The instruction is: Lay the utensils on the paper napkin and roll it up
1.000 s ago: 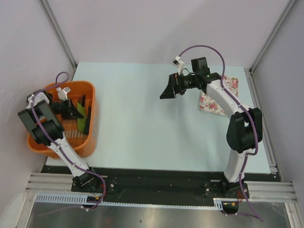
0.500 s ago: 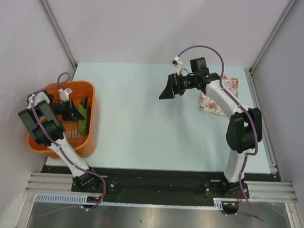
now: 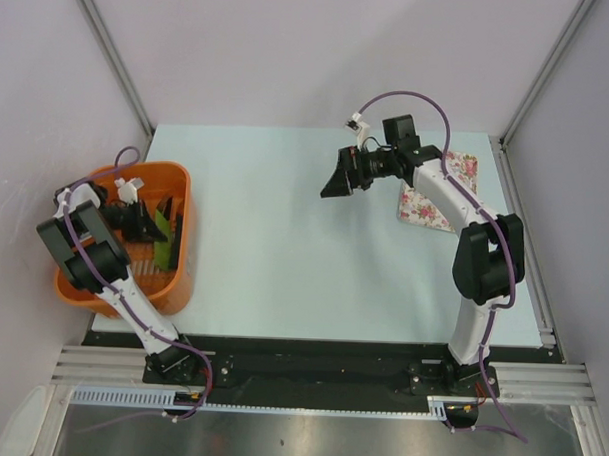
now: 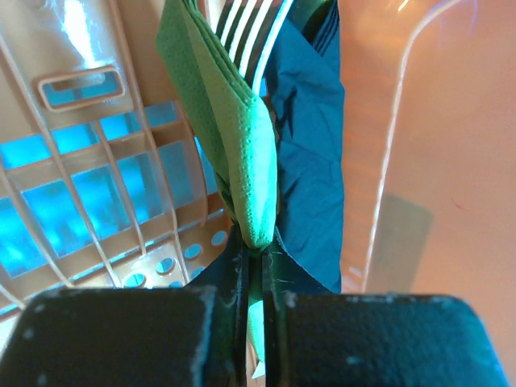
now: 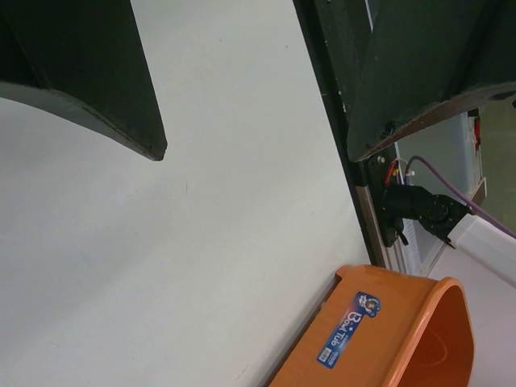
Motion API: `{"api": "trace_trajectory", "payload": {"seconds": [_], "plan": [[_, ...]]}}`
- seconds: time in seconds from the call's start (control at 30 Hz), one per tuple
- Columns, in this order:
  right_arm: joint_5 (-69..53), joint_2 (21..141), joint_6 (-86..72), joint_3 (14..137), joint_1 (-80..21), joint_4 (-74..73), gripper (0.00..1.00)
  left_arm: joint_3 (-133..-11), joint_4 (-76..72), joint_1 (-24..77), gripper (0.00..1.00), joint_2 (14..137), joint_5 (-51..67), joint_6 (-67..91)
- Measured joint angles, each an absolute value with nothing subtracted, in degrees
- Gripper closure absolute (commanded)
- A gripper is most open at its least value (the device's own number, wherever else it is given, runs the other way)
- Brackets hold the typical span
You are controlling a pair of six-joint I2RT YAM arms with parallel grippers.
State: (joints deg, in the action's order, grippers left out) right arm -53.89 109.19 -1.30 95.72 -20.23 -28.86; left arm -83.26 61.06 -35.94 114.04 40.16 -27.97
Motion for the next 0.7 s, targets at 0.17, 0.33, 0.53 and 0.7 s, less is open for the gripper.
{"api": "trace_trajectory", "payload": {"seconds": [0.17, 0.33, 0.53, 0.7], "plan": [[-53.91, 109.19, -1.28, 95.72, -19.81, -28.88, 0.00, -83.26, 60.45, -34.92, 0.94, 115.00, 39.51, -26.85], [-54.06, 109.19, -1.28, 95.72, -19.46, -28.93, 0.00, -83.88, 60.75, -34.46, 0.85, 116.29, 39.13, -25.89], [-54.52, 109.21, -1.37, 95.74, -19.25, -28.86, 0.00, -83.94, 60.53, -34.39, 0.59, 116.36, 38.24, -24.45], [-54.74, 109.21, -1.76, 95.81, -19.20, -28.71, 0.00, -83.96, 60.40, -34.13, 0.56, 116.33, 37.47, -23.81]]}}
